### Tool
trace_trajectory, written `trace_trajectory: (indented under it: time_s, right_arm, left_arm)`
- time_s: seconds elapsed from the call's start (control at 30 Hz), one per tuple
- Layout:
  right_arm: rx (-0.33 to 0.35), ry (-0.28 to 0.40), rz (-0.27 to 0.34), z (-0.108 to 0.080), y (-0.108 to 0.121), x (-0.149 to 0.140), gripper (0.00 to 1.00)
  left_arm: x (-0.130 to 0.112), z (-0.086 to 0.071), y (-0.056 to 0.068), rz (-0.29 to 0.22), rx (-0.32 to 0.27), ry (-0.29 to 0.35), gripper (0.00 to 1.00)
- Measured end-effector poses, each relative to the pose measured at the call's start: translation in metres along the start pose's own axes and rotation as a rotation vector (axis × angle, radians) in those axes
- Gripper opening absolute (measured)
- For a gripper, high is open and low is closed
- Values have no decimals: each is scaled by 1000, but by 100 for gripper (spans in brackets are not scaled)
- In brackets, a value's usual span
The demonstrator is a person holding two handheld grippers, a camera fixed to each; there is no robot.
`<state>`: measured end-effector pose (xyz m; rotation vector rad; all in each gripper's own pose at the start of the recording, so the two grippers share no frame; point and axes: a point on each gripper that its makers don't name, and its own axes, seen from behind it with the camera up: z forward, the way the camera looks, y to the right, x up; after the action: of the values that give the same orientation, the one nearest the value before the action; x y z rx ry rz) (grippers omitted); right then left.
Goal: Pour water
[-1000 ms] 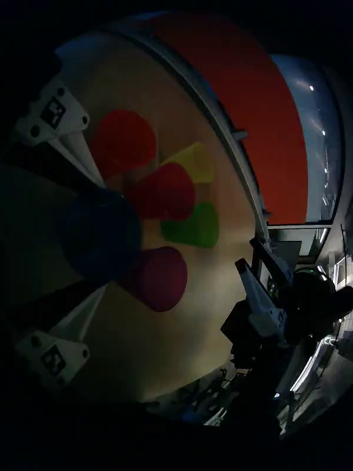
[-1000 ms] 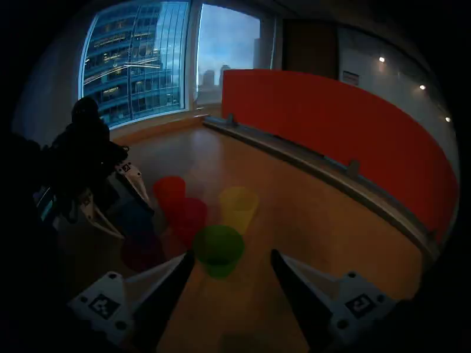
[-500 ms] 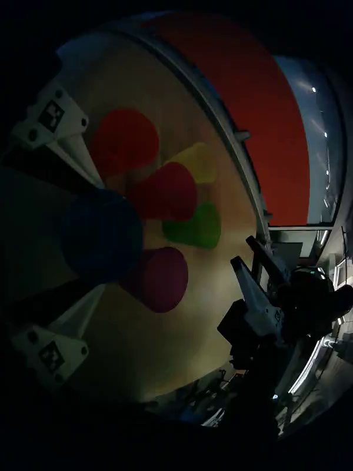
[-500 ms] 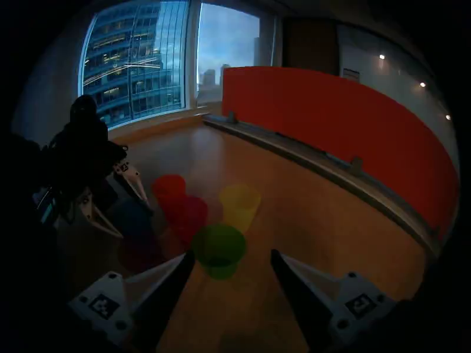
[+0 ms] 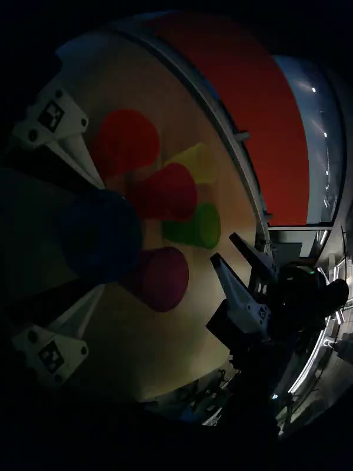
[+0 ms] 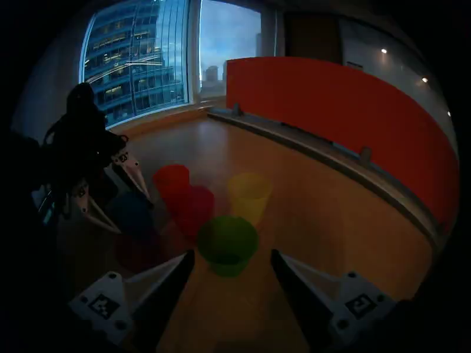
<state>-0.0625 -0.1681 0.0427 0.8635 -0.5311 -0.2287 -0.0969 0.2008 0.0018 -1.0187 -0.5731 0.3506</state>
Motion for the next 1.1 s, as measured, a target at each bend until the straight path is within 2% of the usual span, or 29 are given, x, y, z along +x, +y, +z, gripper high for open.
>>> trace_trajectory:
  time_s: [0.37, 0.93, 1.1]
  right_arm:
    - [-5, -29, -24, 25, -1, -12, 100]
    - [-8, -40, -40, 57, -1, -13, 99]
    - [-9, -38, -43, 61, -1, -13, 90]
  left_arm:
    - [-1, -2, 0, -4, 0, 2, 86]
    - [-2, -4, -1, -15, 1, 10, 87]
    - [-2, -4, 0, -15, 2, 10, 86]
